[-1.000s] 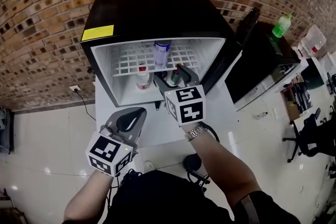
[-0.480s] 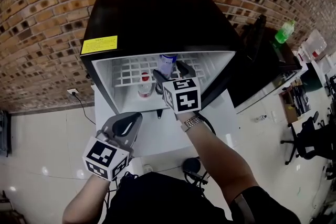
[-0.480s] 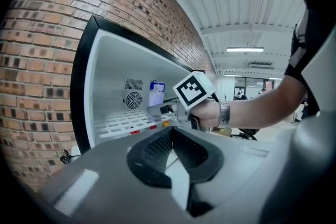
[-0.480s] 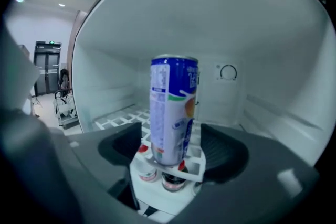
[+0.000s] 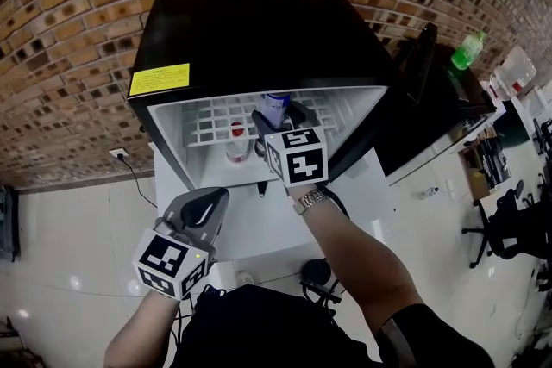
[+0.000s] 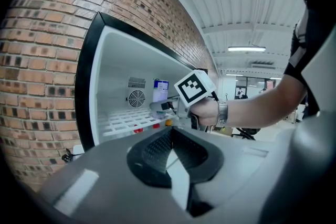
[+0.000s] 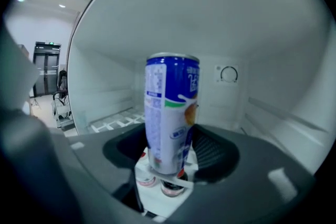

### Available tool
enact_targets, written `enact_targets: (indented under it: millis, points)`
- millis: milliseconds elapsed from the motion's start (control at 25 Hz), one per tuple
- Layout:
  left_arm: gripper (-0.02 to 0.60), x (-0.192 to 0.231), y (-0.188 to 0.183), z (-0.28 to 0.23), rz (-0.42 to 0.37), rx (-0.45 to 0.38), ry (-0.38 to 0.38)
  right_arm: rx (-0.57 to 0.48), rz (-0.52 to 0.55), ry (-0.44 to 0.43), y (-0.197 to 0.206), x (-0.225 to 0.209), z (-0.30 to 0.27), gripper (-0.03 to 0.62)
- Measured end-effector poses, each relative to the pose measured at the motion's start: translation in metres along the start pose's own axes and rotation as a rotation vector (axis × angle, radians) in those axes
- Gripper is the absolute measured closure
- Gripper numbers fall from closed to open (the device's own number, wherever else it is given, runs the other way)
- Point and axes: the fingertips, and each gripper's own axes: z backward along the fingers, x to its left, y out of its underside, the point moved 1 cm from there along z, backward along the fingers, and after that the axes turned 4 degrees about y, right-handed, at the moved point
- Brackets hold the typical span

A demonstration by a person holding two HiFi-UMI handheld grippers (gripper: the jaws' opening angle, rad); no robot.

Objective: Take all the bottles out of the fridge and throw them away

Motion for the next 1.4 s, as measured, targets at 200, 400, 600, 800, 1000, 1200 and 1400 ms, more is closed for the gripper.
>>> enact_targets:
  millis: [200, 400, 600, 800, 1000, 1200, 1400]
  points:
    - [0.577, -0.006, 0.002, 0.0, -0.002, -0.002, 0.0, -0.029, -0.006, -0.002, 0.003, -0.002, 0.016, 0.332]
    - [0.577, -0.022, 0.002, -0.002, -0.004, -0.003, 0.011, -0.052, 0.012, -0.022, 0.003, 0.002, 0.042, 0.332]
    - [0.577, -0.044, 0.001, -0.007, -0.011, -0.005, 0.025, -0.065, 0.017, -0.041, 0.01, 0.004, 0.076, 0.332]
    - [0.577, -0.074, 0.0, -0.014, -0.024, -0.004, 0.04, -0.066, 0.014, -0.058, 0.024, 0.001, 0.115, 0.332]
    - [0.577, -0.113, 0.001, -0.025, -0.036, 0.002, 0.053, -0.059, 0.013, -0.069, 0.046, -0.007, 0.16, 0.332]
    - [0.578, -0.163, 0.007, -0.038, -0.054, 0.014, 0.068, -0.041, 0.014, -0.077, 0.076, -0.02, 0.211, 0.332]
    - [0.577, -0.216, 0.019, -0.048, -0.063, 0.03, 0.073, -0.021, 0.004, -0.085, 0.113, -0.034, 0.267, 0.332]
